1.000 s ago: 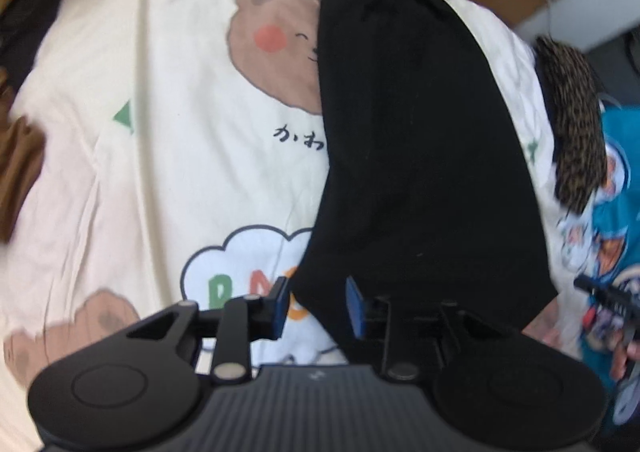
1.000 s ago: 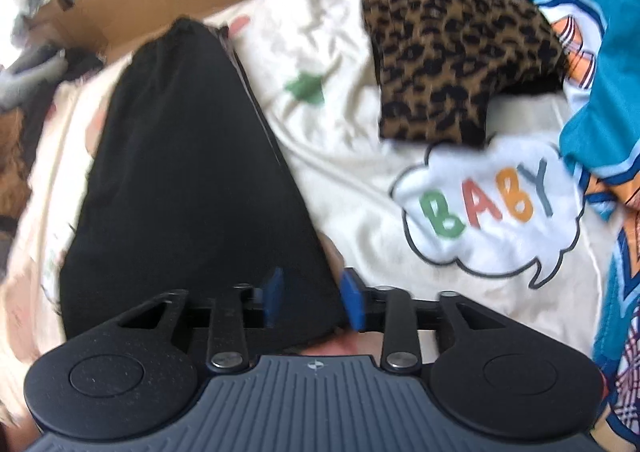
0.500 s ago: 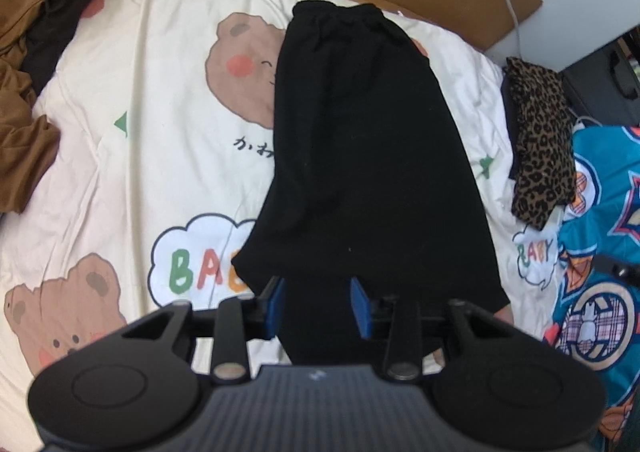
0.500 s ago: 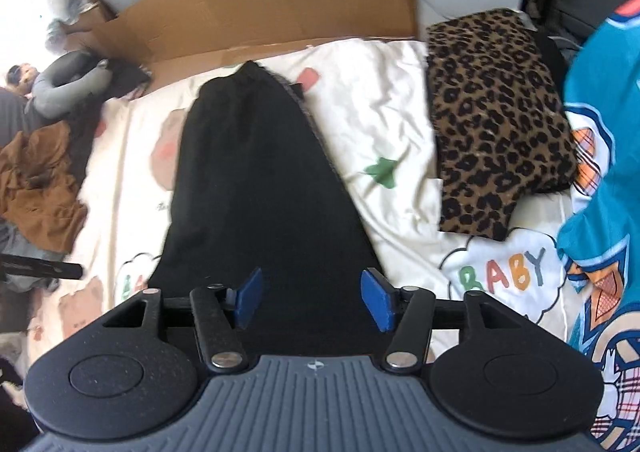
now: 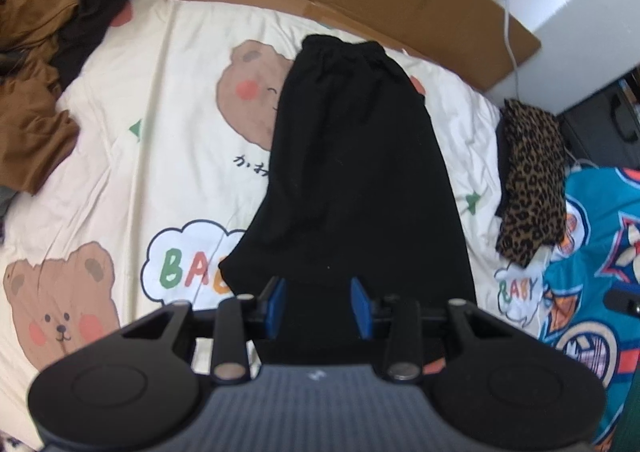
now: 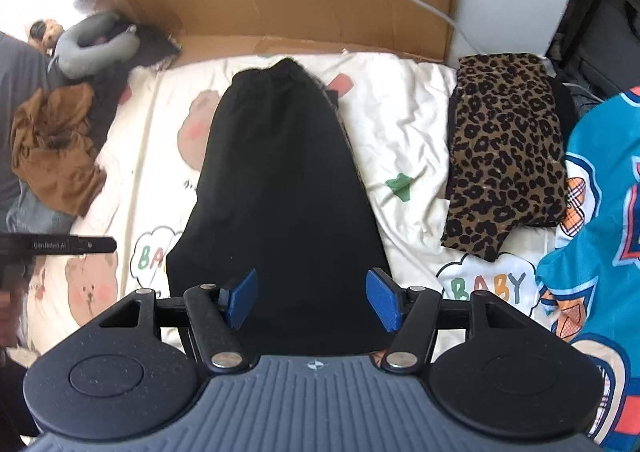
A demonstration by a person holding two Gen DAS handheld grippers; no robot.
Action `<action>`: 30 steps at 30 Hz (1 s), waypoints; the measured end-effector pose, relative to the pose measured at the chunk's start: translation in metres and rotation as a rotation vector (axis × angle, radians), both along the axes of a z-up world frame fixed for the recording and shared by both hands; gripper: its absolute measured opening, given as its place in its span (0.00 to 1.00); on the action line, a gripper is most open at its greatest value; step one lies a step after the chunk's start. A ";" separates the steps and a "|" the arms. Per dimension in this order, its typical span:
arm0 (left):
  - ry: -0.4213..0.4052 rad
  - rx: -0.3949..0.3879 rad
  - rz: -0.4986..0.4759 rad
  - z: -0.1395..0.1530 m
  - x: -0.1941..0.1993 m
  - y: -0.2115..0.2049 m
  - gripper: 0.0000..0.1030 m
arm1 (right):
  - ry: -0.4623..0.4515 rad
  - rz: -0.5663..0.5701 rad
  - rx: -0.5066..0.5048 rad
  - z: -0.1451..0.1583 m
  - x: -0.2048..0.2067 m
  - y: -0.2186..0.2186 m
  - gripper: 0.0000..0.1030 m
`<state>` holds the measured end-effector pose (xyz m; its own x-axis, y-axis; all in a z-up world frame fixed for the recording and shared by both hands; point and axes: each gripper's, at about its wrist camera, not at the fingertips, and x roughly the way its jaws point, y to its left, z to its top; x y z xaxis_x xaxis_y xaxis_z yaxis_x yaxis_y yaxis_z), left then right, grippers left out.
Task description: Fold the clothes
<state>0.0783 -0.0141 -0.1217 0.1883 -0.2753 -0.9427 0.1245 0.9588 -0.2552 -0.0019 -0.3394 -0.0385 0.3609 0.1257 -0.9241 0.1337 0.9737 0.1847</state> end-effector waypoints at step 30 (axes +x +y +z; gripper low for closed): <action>0.049 -0.092 0.055 -0.098 -0.064 0.013 0.25 | -0.099 -0.223 0.142 -0.121 -0.079 -0.045 0.90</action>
<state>0.0145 -0.0013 -0.2195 0.1597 -0.3519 -0.9223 0.0579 0.9360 -0.3471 -0.0811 -0.3846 -0.1593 0.4819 0.1585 -0.8618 0.3160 0.8859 0.3396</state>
